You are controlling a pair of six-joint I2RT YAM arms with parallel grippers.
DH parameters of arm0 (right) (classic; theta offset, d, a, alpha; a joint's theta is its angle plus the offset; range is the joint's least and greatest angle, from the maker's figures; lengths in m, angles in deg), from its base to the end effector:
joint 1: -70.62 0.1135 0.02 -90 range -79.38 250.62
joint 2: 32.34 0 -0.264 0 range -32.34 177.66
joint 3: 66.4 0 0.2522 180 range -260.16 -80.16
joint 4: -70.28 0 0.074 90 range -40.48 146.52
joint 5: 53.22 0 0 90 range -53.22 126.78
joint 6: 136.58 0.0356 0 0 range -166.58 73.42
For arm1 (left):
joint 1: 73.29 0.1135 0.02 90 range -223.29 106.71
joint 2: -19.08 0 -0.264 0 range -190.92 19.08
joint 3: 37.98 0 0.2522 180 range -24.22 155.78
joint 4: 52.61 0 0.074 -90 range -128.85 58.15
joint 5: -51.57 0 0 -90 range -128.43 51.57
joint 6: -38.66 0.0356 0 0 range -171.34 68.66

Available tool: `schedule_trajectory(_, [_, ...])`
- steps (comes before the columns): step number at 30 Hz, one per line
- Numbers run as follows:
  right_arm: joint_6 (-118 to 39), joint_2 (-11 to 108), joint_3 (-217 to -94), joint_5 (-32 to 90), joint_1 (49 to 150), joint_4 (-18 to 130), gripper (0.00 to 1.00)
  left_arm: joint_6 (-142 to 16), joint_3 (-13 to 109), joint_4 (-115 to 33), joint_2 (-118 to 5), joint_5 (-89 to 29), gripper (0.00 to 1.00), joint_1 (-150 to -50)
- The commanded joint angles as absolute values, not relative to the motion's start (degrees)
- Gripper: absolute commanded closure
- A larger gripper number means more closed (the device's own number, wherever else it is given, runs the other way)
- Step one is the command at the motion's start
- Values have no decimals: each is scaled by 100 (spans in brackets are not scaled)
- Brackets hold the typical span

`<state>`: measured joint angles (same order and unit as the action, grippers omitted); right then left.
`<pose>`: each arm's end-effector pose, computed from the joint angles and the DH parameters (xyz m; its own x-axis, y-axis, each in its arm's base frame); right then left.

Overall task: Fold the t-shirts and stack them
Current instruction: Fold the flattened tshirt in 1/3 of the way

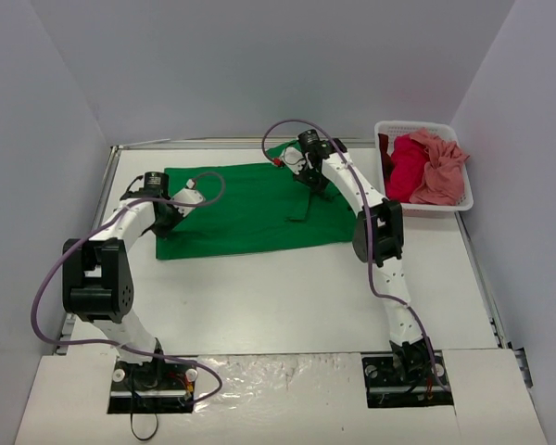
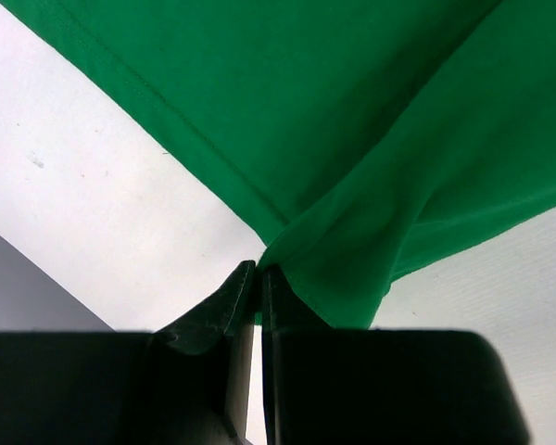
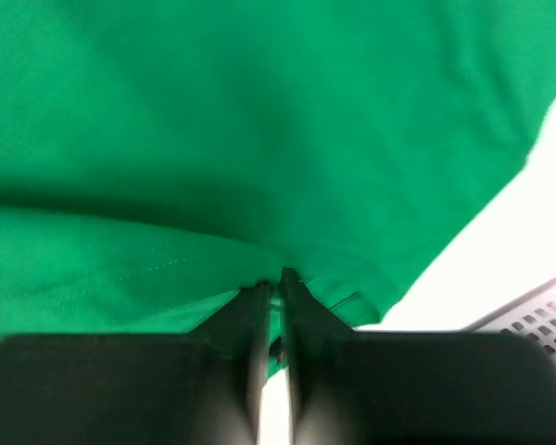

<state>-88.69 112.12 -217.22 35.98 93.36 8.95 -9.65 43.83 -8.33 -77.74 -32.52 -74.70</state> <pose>0.5056 0.2124 0.2051 -0.2961 -0.8511 -0.4335 -0.7986 0.4696 -0.3764 0.3506 -0.0123 0.2162 -0.5906 0.6763 -0.4402 0.6292 0.7275 0.2736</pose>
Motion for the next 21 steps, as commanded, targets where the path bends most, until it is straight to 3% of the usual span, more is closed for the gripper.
schedule_trajectory(1, [-8429, 11390, -21877, 4055, 9251, 1652, 87, -924, 4548, -774, -7786, -3316, 98, -7417])
schedule_trajectory(3, [-8297, 11487, -21877, 4134, 9242, 1793, 74, -941, 4495, -756, -7786, -3316, 98, -7417])
schedule_trajectory(4, [-8236, 11513, -21877, 4152, 9242, 1820, 50, -950, 4469, -747, -7778, -3316, 98, -7409])
schedule_trajectory(6, [-8077, 11522, -21798, 4196, 9233, 1908, 33, -950, 4390, -747, -7751, -3289, 98, -7417])
schedule_trajectory(21, [-7717, 9968, -20085, 3872, 9189, 2426, 31, -1012, 4310, -730, -7576, -3149, 97, -7426])
